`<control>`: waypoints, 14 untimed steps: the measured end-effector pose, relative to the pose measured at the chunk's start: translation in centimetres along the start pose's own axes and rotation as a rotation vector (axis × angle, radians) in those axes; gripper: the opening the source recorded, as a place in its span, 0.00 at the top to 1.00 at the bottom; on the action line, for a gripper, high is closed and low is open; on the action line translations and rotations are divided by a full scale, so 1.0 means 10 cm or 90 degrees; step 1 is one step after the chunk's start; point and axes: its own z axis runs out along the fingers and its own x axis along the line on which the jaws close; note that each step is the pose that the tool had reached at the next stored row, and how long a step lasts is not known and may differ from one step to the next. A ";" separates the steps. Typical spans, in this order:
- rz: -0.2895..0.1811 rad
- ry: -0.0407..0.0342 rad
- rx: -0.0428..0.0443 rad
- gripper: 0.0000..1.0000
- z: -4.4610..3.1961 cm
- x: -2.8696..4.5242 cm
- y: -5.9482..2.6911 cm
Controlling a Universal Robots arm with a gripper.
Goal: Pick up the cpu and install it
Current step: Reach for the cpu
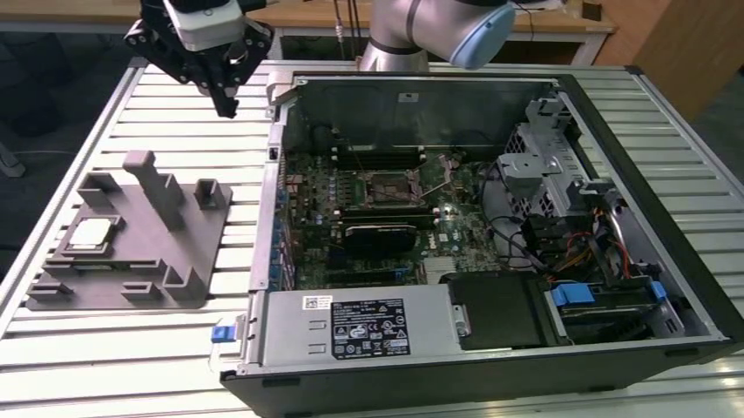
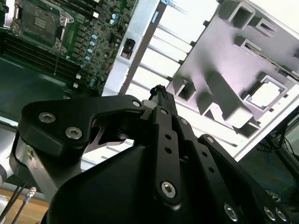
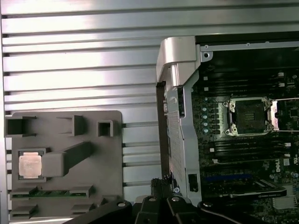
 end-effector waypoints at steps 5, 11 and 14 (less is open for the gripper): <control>0.000 0.0000 0.0000 0.89 0.004 0.090 -0.007; 0.000 0.0000 0.0000 0.89 0.008 0.200 -0.016; 0.000 0.0000 0.0000 0.89 0.011 0.257 -0.020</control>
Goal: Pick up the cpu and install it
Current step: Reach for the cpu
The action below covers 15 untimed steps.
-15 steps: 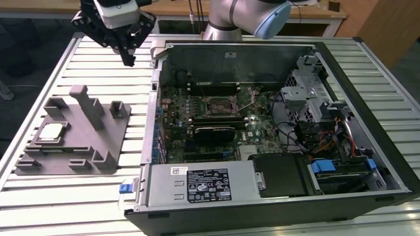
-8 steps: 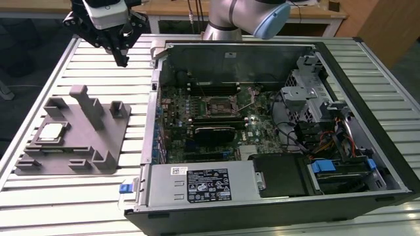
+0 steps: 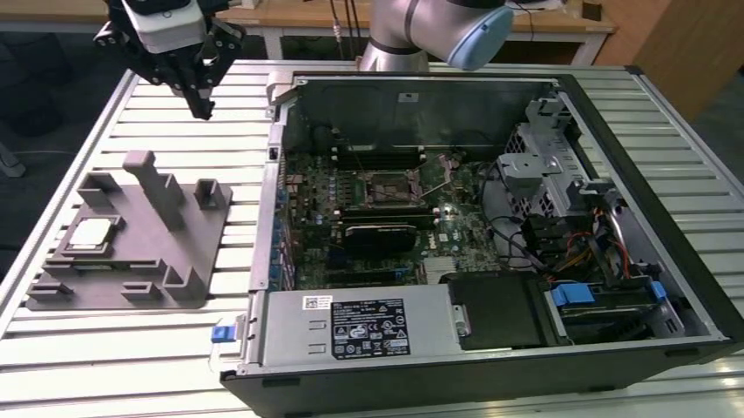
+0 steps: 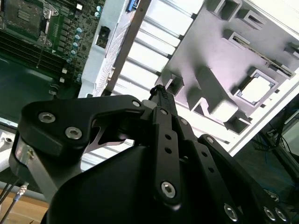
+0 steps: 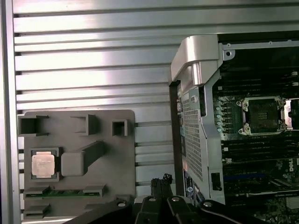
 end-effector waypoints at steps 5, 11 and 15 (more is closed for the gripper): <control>0.000 0.0000 0.0000 0.89 0.006 0.091 -0.007; 0.000 0.0000 0.0000 0.89 0.017 0.192 -0.015; 0.000 0.0000 0.0000 0.89 0.023 0.259 -0.021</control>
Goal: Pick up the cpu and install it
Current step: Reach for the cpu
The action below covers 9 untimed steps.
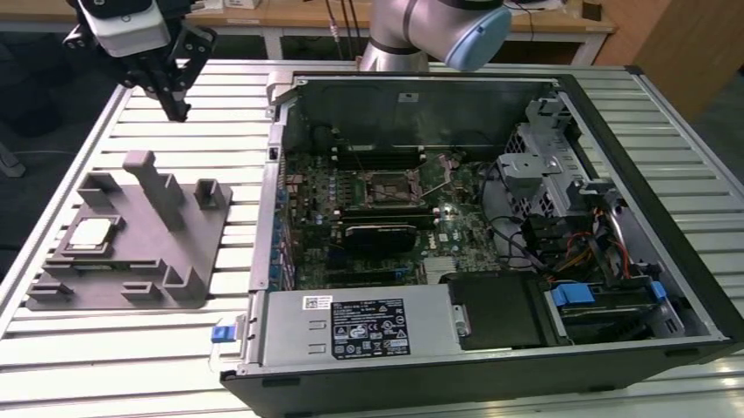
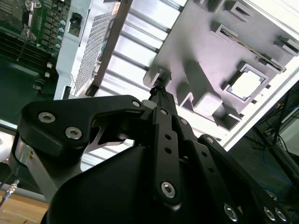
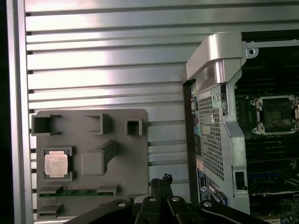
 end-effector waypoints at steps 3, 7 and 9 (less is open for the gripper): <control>0.000 0.0000 0.0000 0.89 0.005 0.040 -0.003; 0.000 0.0000 0.0000 0.89 0.012 0.094 -0.008; 0.000 0.0000 0.0000 0.89 0.022 0.125 -0.011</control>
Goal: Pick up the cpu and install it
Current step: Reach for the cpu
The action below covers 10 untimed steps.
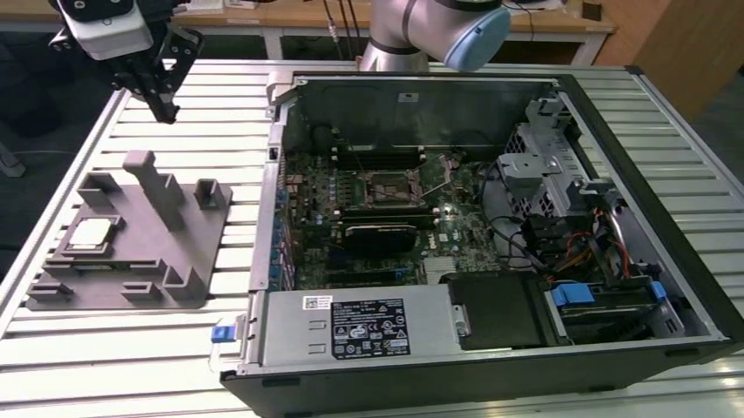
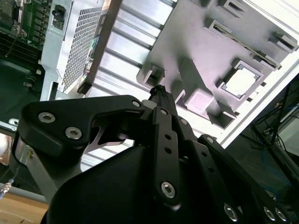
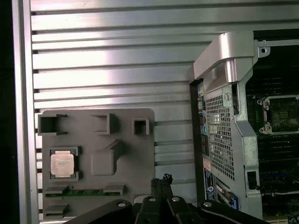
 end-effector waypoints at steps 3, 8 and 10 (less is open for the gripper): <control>0.000 0.0000 0.0000 0.89 0.018 0.047 -0.004; 0.000 0.0000 0.0000 0.89 0.059 0.146 -0.014; 0.000 0.0000 0.0000 0.89 0.077 0.187 -0.018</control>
